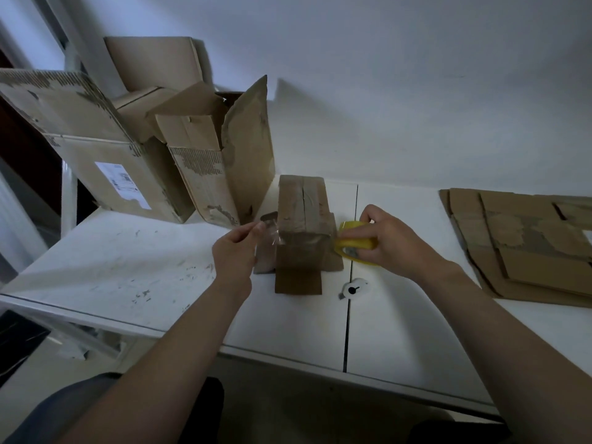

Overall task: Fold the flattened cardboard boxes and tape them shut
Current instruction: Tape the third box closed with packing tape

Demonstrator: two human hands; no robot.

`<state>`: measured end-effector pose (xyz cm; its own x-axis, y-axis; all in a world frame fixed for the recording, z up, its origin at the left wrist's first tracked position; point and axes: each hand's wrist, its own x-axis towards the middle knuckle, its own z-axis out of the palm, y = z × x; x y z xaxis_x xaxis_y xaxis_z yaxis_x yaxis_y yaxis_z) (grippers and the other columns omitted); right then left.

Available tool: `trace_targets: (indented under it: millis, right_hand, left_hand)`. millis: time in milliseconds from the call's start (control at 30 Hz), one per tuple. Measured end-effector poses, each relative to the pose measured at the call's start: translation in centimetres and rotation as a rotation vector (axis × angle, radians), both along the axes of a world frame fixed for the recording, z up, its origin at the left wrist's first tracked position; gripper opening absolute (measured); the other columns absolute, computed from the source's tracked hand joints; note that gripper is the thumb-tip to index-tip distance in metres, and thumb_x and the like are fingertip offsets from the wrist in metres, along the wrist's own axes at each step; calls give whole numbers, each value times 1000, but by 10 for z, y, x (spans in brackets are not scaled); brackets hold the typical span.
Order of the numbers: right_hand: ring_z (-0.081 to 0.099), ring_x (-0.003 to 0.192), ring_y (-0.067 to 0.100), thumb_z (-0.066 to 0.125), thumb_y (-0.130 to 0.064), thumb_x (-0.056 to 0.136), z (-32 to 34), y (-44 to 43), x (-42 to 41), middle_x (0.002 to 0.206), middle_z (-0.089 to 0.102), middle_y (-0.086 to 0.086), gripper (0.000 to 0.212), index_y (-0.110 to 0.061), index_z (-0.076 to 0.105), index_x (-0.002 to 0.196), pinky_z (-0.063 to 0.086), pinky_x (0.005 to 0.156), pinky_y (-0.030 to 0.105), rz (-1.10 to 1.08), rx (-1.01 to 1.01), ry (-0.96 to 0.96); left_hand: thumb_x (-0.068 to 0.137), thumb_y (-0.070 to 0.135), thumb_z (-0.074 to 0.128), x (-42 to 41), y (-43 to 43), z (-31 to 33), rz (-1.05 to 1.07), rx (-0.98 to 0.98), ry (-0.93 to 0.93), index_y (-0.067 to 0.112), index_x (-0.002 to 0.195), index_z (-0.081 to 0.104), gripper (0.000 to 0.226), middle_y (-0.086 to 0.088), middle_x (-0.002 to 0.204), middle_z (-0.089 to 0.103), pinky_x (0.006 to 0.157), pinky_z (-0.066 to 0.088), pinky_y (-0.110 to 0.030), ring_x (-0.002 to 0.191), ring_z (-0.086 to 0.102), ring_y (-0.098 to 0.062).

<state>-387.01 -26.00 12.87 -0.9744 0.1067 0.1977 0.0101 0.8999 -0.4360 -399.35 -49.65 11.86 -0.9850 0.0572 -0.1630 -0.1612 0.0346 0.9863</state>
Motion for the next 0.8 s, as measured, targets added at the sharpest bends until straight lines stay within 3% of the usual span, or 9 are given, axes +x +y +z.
trace_targets:
  millis: [167, 300, 433, 500, 567, 667, 800]
  right_hand:
    - [48, 82, 14, 76, -30, 88, -6, -14, -15, 97, 43, -1, 34, -40, 71, 120, 32, 65, 15, -36, -12, -24]
    - [48, 84, 16, 75, -28, 89, -3, -21, -20, 100, 45, 1, 34, -37, 71, 121, 32, 64, 16, -33, 12, -32]
    - [48, 86, 17, 75, -28, 89, -1, -21, -21, 101, 46, 0, 33, -36, 70, 121, 33, 69, 23, -31, 24, -37]
    - [48, 85, 17, 77, -27, 87, -2, -20, -22, 99, 46, 0, 33, -36, 72, 118, 32, 68, 23, -34, 10, -19]
    - [48, 86, 16, 78, -27, 86, -3, -20, -22, 99, 46, -1, 34, -36, 72, 118, 34, 69, 23, -32, -8, -14]
    - [50, 88, 15, 80, -30, 84, 0, -22, -23, 99, 48, -3, 39, -37, 70, 121, 38, 70, 23, -48, -50, 11]
    - [49, 87, 13, 80, -32, 84, 5, -29, -22, 97, 48, -6, 39, -36, 69, 121, 35, 68, 17, 5, -27, 5]
  left_hand:
    - [96, 23, 65, -6, 16, -17, 5, -42, 17, 30, 97, 69, 8, 14, 89, 67, 65, 55, -22, 88, 63, -11]
    - [102, 26, 55, -9, 24, -28, -11, -117, 81, 25, 118, 67, 20, 18, 95, 63, 92, 57, -47, 104, 64, -20]
    - [104, 38, 47, -14, 25, -33, -138, -209, 128, 35, 140, 47, 36, 0, 137, 55, 100, 52, -53, 125, 55, -26]
    - [101, 44, 51, -18, 22, -31, -152, -253, 94, 36, 149, 33, 51, -5, 144, 44, 100, 51, -51, 125, 53, -29]
    - [100, 37, 55, -19, 18, -26, -90, -369, 171, 25, 139, 44, 42, -7, 137, 42, 95, 53, -39, 116, 54, -26]
    - [103, 25, 53, -16, 14, -14, -47, -517, 398, 14, 120, 65, 24, -3, 117, 61, 74, 42, -15, 98, 57, -15]
    - [107, 38, 36, -9, 9, -2, -85, -610, 406, 13, 94, 64, 40, -2, 85, 64, 74, 40, -26, 81, 59, -16]
